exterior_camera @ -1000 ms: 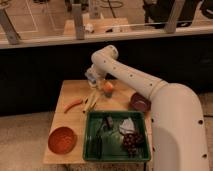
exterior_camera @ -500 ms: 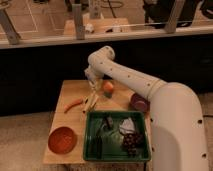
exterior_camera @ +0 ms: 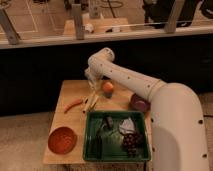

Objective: Place sponge in table surface

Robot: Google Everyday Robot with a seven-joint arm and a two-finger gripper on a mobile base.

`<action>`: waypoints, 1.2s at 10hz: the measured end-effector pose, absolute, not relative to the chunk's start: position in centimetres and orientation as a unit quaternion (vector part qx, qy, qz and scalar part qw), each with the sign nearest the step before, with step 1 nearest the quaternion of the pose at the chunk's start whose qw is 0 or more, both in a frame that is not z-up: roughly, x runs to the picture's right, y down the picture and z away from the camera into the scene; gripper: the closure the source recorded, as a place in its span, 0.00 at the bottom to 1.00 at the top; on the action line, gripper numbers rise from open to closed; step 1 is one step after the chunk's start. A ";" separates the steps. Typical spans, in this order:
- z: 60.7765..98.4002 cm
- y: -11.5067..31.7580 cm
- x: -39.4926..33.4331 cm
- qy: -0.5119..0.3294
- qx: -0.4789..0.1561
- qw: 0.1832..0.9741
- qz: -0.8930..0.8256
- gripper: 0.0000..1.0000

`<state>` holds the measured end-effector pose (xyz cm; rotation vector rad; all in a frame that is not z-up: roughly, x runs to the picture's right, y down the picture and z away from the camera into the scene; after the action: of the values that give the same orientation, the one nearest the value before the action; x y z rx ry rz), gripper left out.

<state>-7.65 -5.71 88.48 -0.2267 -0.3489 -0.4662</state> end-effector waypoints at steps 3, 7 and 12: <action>88.5 -5.7 -7.8 -0.173 -0.112 0.951 -0.230 0.20; 90.0 -7.8 -5.9 -0.163 -0.073 0.951 -0.251 0.20; 92.6 -9.8 -3.6 -0.137 -0.037 0.953 -0.267 0.20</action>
<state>-3.57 -9.78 92.59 -0.0745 -0.2779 -0.5432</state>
